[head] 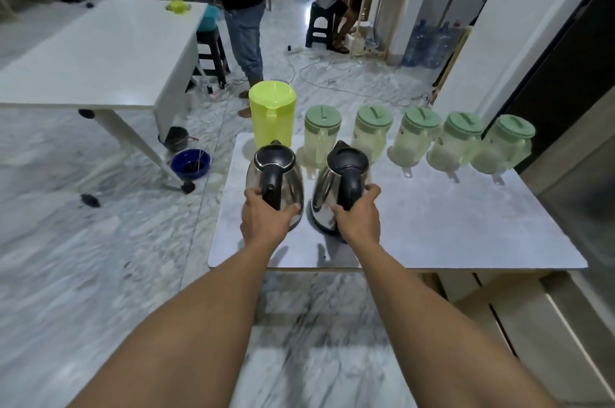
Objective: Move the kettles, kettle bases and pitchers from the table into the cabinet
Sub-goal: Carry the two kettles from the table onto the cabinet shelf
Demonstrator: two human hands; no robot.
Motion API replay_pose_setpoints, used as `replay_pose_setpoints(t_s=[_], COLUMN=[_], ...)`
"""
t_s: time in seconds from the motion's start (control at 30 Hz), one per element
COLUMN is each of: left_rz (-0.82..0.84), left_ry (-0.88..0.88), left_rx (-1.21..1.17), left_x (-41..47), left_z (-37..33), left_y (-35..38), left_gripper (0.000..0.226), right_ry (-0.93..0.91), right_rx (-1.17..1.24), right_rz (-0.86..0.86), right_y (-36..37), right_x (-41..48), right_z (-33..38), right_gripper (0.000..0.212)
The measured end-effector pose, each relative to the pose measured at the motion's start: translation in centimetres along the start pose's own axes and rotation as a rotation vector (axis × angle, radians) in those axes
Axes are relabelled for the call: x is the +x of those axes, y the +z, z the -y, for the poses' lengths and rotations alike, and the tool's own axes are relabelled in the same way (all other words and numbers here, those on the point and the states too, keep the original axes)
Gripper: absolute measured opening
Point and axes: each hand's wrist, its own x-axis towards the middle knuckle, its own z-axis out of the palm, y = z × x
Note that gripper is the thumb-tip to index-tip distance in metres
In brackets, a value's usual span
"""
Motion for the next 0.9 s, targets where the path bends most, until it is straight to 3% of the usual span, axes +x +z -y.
replay_pose_setpoints(t_s=[0.07,0.17,0.3,0.6,0.9], left_rz=[0.008,-0.007,-0.084,-0.152,-0.166], left_ry=[-0.083,-0.146,-0.149,-0.155,-0.002], left_rx=[-0.033,-0.211,-0.278,-0.275,-0.228], left_x=[0.7,1.4,1.6,1.5,-0.7], left_z=[0.3,0.2,-0.2,-1.2,-6.3], left_y=[0.9,1.7,2.3,1.7,-2.7], left_gripper=[0.063,0.039,0.016,0.017,0.011], right_ry=[0.143,0.175,0.206,0.149,0.103], right_rx=[0.207,0.327,0.399,0.345,0.393], right_rz=[0.04,0.063,0.019,-0.116,-0.199], right_y=[0.0,0.6,1.7,0.6,-4.3], right_x=[0.7,1.8,2.4,3.1,0.5], right_z=[-0.6,-1.5,-1.7,-1.1,2.0], right_gripper=[0.042,0.02,0.015,0.022,0.02])
